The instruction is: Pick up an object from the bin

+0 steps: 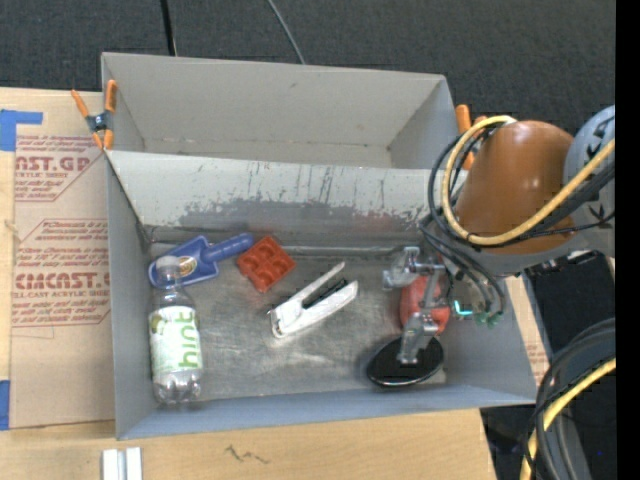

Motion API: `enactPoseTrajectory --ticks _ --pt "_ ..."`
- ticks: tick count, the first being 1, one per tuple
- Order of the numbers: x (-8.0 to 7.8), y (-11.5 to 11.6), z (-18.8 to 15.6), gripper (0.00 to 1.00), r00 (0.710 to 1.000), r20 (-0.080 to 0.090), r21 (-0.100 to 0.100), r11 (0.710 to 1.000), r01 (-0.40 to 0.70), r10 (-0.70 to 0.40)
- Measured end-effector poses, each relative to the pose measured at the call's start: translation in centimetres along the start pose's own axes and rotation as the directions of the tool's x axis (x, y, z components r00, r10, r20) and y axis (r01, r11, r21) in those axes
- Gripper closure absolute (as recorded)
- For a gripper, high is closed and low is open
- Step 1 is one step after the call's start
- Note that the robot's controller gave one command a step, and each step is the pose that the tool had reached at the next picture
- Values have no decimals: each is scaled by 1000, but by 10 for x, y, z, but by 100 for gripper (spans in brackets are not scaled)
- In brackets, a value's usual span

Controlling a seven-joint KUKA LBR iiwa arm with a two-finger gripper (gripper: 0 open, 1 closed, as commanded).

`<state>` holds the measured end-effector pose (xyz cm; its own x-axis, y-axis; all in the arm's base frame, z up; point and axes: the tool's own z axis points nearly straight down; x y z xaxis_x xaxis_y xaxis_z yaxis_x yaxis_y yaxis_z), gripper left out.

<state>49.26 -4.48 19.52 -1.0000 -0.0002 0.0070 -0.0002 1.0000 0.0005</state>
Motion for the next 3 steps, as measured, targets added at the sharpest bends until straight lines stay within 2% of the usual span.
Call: enactPoseTrajectory --ticks 1,2,3 --pt "-2 0 -4 0 1000 8 1 1000 1 -1" --pt "6 -15 108 100 999 -12 -11 999 43 -43" --pt "6 -15 108 100 999 -12 -11 999 43 -43"
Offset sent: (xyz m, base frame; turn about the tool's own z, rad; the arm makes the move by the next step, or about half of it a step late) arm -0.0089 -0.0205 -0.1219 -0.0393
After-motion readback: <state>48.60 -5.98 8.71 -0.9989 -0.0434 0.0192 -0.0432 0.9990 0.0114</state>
